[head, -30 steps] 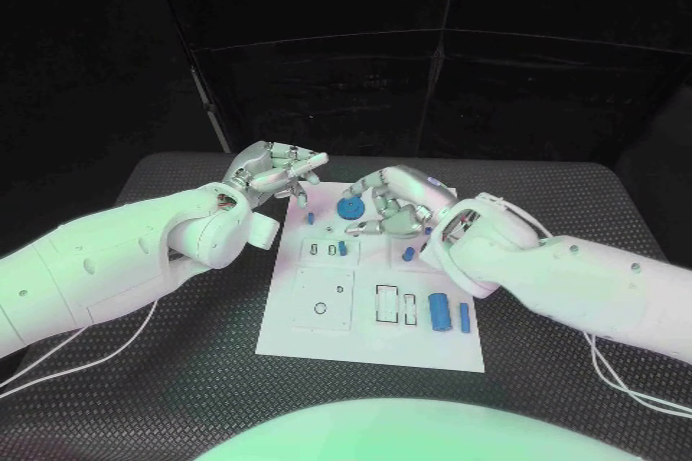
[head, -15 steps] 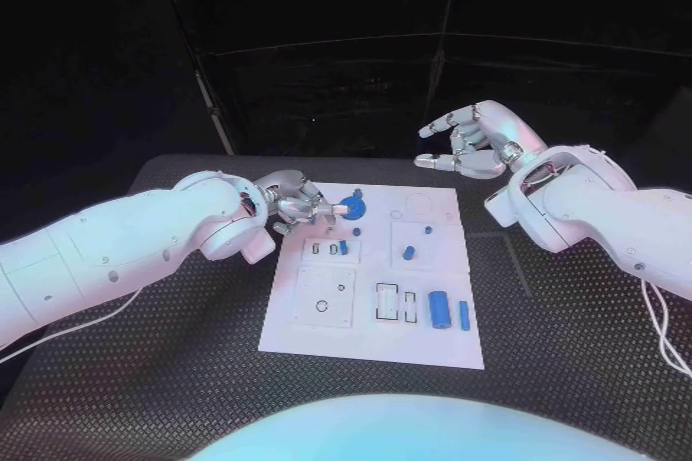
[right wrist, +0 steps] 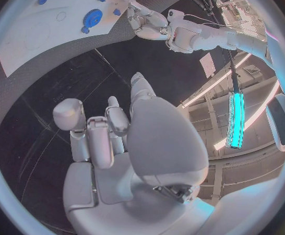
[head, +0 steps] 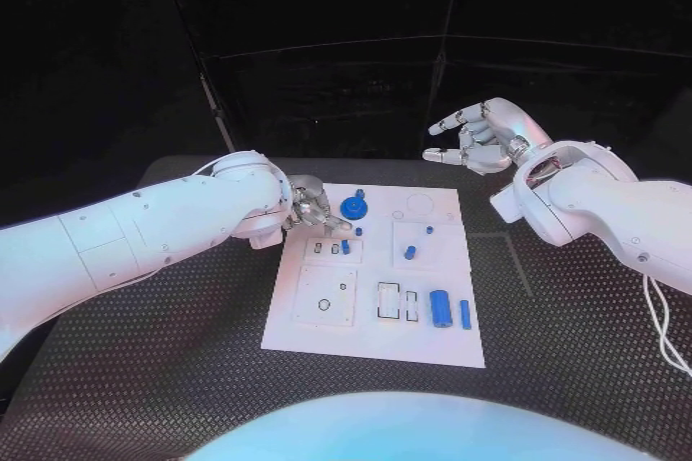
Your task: Assemble the parts on the task board
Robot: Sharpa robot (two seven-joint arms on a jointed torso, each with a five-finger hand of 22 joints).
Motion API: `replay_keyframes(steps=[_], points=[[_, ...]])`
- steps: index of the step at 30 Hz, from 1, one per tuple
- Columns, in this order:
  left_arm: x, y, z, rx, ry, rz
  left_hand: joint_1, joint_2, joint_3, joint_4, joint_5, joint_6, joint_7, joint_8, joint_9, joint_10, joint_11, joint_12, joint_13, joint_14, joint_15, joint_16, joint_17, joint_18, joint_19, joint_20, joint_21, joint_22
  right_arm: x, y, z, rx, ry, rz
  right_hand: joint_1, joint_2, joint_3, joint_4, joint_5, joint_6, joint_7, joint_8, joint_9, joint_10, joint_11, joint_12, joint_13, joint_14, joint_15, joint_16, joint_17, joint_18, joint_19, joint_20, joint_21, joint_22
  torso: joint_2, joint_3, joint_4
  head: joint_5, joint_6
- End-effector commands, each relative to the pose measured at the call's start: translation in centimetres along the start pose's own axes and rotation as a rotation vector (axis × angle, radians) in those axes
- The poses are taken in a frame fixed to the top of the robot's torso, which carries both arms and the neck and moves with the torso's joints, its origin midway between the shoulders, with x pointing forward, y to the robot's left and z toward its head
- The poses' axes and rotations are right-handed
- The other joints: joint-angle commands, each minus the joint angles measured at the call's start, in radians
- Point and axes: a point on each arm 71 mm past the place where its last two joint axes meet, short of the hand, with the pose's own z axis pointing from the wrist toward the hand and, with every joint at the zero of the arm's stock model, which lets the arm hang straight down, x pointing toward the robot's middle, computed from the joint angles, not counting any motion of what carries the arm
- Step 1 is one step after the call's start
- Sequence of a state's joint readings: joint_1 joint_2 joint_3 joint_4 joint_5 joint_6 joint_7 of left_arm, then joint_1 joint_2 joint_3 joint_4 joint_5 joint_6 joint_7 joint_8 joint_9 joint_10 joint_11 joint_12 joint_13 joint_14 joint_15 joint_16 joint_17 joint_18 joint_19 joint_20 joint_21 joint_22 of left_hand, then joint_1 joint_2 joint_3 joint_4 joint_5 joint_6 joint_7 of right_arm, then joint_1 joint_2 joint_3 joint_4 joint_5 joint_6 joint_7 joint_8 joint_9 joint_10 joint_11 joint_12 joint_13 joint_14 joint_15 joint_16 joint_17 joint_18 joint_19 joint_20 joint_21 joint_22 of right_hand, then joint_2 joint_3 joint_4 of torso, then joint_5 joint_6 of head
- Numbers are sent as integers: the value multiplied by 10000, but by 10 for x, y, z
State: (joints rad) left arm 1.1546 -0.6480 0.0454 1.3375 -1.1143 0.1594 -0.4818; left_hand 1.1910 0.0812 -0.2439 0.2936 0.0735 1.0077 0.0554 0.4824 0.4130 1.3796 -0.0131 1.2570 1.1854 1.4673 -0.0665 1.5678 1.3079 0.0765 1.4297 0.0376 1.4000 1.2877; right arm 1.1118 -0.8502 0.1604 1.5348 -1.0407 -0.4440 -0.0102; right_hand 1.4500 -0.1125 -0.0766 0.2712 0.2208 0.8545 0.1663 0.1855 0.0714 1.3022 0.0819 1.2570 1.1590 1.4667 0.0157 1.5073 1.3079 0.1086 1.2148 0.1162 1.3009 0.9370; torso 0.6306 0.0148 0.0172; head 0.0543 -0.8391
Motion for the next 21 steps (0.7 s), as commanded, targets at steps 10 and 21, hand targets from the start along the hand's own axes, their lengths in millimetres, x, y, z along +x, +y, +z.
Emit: replay_keyframes(steps=[10,21], points=[[5,-13,14,-678,1041,1357,-234,49,-222,-9,-171,-198,46,136,201,-25,14,18,-26,1035,-40,30,2629,-122,-83,33,-65,-97,4,0,4,428,204,145,-47,94,-162,-1,215,43,-2,83,-20,-163,-26,-230,-233,577,-114,-205,610,193,-262,-26,-241,-380,10,3,19,-41,-85],[8,-22,20,-684,1323,1583,-286,84,-252,-12,-172,-256,61,143,246,-80,28,-38,-85,1035,-26,30,2629,-79,-201,44,-192,-294,6,0,7,287,109,313,263,302,-412,150,301,107,95,361,-21,-3322,113,-5656,-5769,-2461,58,-7472,-7773,706,-2979,129,-4722,-5289,6,-12,15,-90,-102]])
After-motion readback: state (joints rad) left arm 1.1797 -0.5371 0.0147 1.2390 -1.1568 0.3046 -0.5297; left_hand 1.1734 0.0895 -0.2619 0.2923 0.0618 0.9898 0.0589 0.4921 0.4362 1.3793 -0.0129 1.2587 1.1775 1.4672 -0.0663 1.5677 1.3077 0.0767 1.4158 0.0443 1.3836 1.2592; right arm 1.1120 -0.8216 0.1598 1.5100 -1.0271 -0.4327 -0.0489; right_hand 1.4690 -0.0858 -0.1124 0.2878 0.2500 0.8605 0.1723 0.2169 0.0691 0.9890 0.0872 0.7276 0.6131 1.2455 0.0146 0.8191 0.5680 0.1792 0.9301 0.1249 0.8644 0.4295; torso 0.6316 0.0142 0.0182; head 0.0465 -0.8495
